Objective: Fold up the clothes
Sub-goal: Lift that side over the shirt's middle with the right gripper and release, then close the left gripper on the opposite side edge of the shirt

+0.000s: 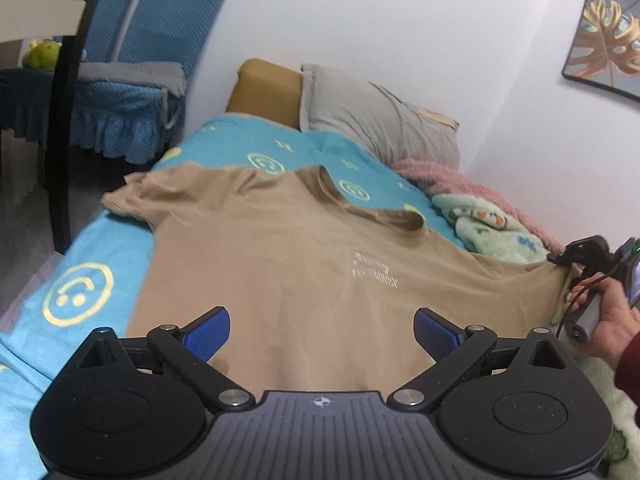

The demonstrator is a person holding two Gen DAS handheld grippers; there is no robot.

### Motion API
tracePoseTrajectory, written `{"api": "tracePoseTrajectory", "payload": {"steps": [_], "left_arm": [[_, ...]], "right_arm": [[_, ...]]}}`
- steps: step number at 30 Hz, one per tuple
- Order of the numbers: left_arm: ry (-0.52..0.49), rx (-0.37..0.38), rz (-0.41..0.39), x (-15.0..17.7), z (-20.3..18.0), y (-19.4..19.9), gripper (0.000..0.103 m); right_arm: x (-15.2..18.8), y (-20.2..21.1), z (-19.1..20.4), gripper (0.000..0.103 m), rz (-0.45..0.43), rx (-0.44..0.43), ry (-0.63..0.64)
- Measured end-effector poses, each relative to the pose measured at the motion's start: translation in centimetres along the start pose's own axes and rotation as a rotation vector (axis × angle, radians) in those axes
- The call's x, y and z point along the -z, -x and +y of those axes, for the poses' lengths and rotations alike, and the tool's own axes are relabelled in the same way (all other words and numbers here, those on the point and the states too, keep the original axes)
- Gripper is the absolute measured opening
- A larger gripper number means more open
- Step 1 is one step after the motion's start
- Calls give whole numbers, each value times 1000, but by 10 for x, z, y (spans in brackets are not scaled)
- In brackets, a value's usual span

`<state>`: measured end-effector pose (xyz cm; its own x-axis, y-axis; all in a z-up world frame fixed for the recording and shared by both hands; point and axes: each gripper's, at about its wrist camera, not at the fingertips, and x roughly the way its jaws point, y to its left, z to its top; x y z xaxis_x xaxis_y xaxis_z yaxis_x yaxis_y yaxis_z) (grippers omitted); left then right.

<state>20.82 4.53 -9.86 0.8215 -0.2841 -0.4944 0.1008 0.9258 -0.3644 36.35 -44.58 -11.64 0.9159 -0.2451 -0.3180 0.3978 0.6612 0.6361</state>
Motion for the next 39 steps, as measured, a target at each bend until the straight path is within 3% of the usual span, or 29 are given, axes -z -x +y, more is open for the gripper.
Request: {"api": "tracePoseTrajectory", "payload": {"steps": [6,10,13,17,21,27,28,29,30,33,39], "left_arm": [[98,-38,2,-20,23,13,100],[161,-85,53,-29,46,16,100],[196,-126,87,-30,64,15,100],[208,-173,110,-30,81,12,100],[189,-171,131,-25,85,3,99],[127,-167,163,-17,80,-17,99],[121,-164,169,-16,79,-19,99],[115,-160,172,-15,77,-21,99],[108,-156,173,-15,74,-23,99],[74,-151,164,-13,66,-21,99],[9,-137,143,-10,46,-6,99]], "right_arm": [[6,40,100,6,-22,-21,259],[48,41,180,6,2,-49,506],[99,28,219,6,59,-84,635],[160,-3,237,6,160,-78,708],[208,-35,243,7,247,-56,767],[216,-52,233,12,382,-101,731],[214,-52,231,35,418,-116,712],[207,-45,228,71,424,-142,687],[201,-37,224,94,430,-169,662],[172,3,214,94,425,-241,594],[119,129,176,94,425,-237,565]]}}
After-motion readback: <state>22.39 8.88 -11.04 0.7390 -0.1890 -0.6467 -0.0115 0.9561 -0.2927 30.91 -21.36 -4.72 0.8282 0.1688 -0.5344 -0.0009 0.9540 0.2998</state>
